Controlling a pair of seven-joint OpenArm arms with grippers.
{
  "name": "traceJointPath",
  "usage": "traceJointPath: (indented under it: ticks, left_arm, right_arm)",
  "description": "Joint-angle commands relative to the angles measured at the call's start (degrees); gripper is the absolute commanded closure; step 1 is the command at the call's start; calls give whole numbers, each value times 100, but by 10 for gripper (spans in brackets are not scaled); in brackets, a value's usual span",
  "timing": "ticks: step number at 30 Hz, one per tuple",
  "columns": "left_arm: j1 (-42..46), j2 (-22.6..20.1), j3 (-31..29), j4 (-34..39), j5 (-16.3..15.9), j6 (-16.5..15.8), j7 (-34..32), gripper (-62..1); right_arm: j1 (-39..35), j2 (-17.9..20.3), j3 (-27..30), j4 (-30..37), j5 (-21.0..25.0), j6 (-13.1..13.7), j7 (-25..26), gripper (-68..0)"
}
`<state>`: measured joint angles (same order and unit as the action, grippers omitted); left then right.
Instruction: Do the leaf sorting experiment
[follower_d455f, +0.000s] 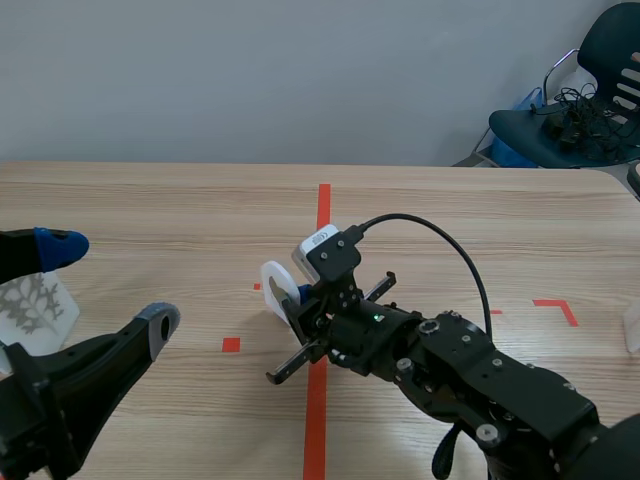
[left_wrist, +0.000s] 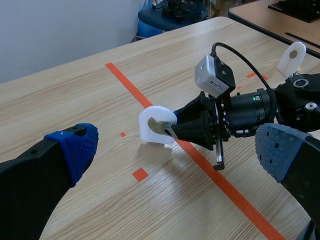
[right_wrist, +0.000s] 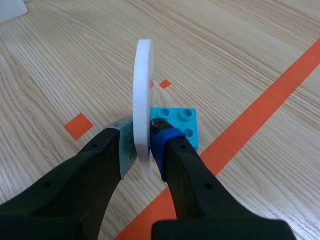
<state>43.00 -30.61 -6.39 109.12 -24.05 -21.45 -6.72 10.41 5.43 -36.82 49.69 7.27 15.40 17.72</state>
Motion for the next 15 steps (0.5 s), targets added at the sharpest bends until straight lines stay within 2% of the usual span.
traceJointPath:
  ticks: [1, 4, 7, 12, 15]
  left_arm:
    - [-2, 26, -48, 33, -33, -11, -79, -623]
    - [-4, 26, -48, 33, -33, -11, -81, -623]
    - [-35, 26, -48, 33, -33, -15, -81, -623]
    - [-33, 26, -48, 33, -33, -17, -79, -623]
    - [-33, 26, -48, 33, -33, -17, -79, -623]
  right_arm:
    - [63, 127, 61, 365, 44, 0, -39, -37]
    - [-138, 385, 219, 1012, 87, -2, -245, -37]
    - [-584, 697, 634, 1906, 234, 0, -538, -37]
    - [-1670, 1165, 1683, 3300, 737, 0, -1012, -37]
    - [-2409, 1364, 2457, 3954, 951, 0, -1104, -37]
